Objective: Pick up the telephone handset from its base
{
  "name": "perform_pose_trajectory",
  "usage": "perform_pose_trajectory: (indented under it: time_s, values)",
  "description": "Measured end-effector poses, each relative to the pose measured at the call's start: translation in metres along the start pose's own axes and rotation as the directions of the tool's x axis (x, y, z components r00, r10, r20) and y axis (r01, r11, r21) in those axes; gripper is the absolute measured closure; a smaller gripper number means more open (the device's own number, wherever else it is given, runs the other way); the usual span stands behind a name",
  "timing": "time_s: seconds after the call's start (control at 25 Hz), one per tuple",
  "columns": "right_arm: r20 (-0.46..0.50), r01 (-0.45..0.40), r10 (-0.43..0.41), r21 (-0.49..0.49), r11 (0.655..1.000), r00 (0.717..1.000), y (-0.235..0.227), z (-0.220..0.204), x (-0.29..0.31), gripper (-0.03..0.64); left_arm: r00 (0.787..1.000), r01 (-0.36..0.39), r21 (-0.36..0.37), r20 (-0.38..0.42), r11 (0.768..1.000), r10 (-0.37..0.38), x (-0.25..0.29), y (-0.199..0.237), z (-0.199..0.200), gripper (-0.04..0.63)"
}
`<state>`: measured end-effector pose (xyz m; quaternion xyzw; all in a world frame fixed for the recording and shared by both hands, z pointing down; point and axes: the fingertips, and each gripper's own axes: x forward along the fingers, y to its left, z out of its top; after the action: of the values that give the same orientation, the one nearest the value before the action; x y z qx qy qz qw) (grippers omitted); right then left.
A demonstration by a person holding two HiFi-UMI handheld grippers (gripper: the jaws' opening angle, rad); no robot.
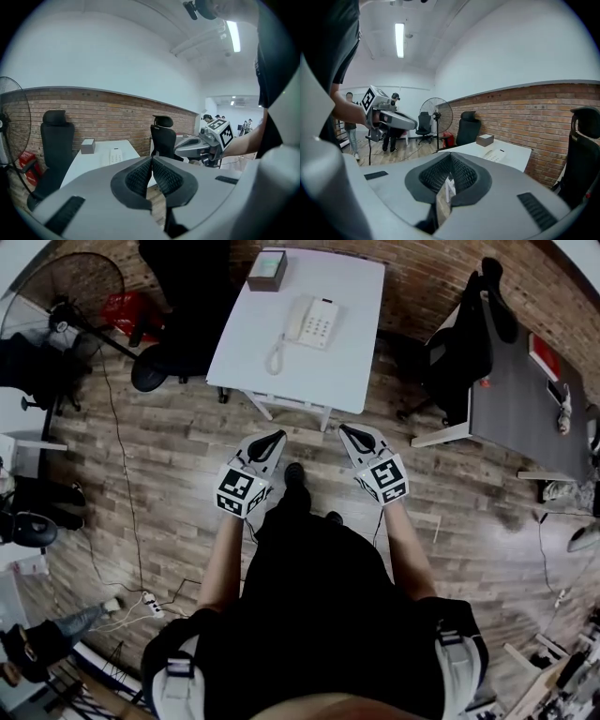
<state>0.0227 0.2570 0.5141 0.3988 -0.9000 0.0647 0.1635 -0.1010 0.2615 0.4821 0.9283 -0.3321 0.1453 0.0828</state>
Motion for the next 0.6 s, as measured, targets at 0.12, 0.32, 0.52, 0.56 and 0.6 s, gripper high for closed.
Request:
perform_pose_trajectory:
  time_s: [0.12, 0.32, 0.52, 0.56, 0.6]
  values:
    - [-0.012, 0.010, -0.010, 0.009, 1.000, 1.000, -0.013, 0.004, 0.023, 0.620, 1.000, 0.009, -0.001, 0.005, 1.000, -0.009, 0.016, 0.029, 0.007, 0.572]
    - [-0.033, 0.031, -0.030, 0.019, 0.999, 0.999, -0.031, 0.009, 0.057, 0.620, 0.999, 0.034, 0.001, 0.002, 0.999, -0.034, 0.036, 0.069, 0.014, 0.572]
    - [-0.037, 0.068, -0.067, 0.035, 0.997, 0.997, -0.049, 0.019, 0.082, 0.620, 0.998, 0.061, 0.009, -0.001, 0.998, -0.061, 0.047, 0.099, 0.021, 0.572]
    - [-0.036, 0.075, -0.074, 0.038, 0.996, 0.997, -0.051, 0.020, 0.086, 0.620, 0.998, 0.066, 0.011, -0.001, 0.998, -0.066, 0.049, 0.105, 0.022, 0.572]
    - [-0.037, 0.082, -0.080, 0.039, 0.996, 0.996, -0.052, 0.022, 0.091, 0.620, 0.997, 0.071, 0.011, -0.002, 0.997, -0.071, 0.050, 0.111, 0.022, 0.572]
